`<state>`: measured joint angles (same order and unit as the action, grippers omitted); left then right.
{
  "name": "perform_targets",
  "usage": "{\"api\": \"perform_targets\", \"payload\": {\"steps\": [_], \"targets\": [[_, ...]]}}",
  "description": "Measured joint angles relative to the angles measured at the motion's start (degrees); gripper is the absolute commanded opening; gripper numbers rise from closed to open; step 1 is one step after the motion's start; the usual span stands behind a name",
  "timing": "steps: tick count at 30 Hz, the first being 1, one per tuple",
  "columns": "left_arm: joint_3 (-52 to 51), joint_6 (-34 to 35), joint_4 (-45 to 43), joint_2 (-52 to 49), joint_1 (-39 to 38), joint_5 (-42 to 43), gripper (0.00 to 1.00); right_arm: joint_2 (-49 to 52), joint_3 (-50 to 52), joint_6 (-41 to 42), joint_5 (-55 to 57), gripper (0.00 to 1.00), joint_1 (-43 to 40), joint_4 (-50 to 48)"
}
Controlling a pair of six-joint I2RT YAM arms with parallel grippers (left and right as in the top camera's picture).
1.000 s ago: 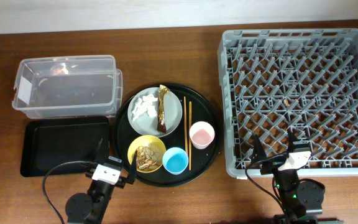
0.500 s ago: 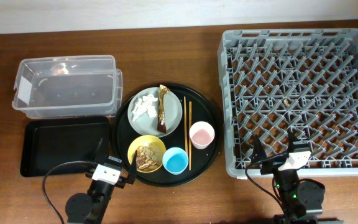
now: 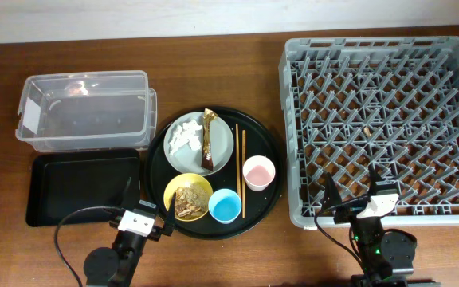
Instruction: Sort waste into correct bins and load items into the dishwasher rack
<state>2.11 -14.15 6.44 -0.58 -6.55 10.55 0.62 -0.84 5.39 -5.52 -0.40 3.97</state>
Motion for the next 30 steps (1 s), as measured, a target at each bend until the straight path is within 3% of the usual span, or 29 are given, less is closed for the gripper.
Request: {"api": "perform_targets", "payload": {"steps": [6,10,12,14,16,18,22,23,25,27,29,30], "targets": [[-0.02,0.0,-1.29,0.0,0.0,0.57,0.99,0.0,0.0,0.39,-1.27,0.99,0.0,-0.15],[-0.11,0.02,-3.06,-0.09,0.0,13.92,0.99,0.09,0.02,11.93,-14.1,0.98,0.0,-2.14],[0.39,5.4,-12.15,-0.22,0.0,23.5,0.99,0.13,-0.28,17.03,-22.67,0.98,0.0,-2.29],[3.17,9.92,-12.55,-0.46,0.0,25.49,0.99,0.61,-5.88,18.32,-26.73,0.98,0.0,3.52],[16.79,13.94,-5.46,-3.74,0.0,24.98,0.99,2.49,-19.45,17.05,-28.24,0.98,-0.04,13.7],[28.41,15.26,8.9,-9.53,0.0,24.79,0.99,10.47,-33.73,13.42,-24.06,0.98,-0.04,34.07],[54.16,16.09,40.09,-36.81,0.0,24.13,0.99,34.6,-58.16,9.81,-14.78,0.98,-0.04,58.14],[60.46,15.93,46.36,-45.64,0.09,24.0,0.99,38.47,-61.48,9.33,-14.1,0.98,-0.04,60.0],[64.46,17.31,51.47,-55.25,0.31,26.14,0.99,45.66,-65.85,9.11,-14.69,0.99,-0.04,66.18],[65.07,18.78,52.61,-62.66,-0.07,30.21,0.79,49.35,-66.25,9.07,-15.56,0.99,-0.04,69.72],[65.51,19.65,56.19,-69.22,-3.21,28.87,0.71,51.23,-66.29,8.96,-16.0,0.99,-0.04,70.6],[65.51,21.42,57.33,-72.94,-7.89,24.35,0.68,51.3,-66.29,8.96,-16.22,0.99,-0.04,70.73]]}}
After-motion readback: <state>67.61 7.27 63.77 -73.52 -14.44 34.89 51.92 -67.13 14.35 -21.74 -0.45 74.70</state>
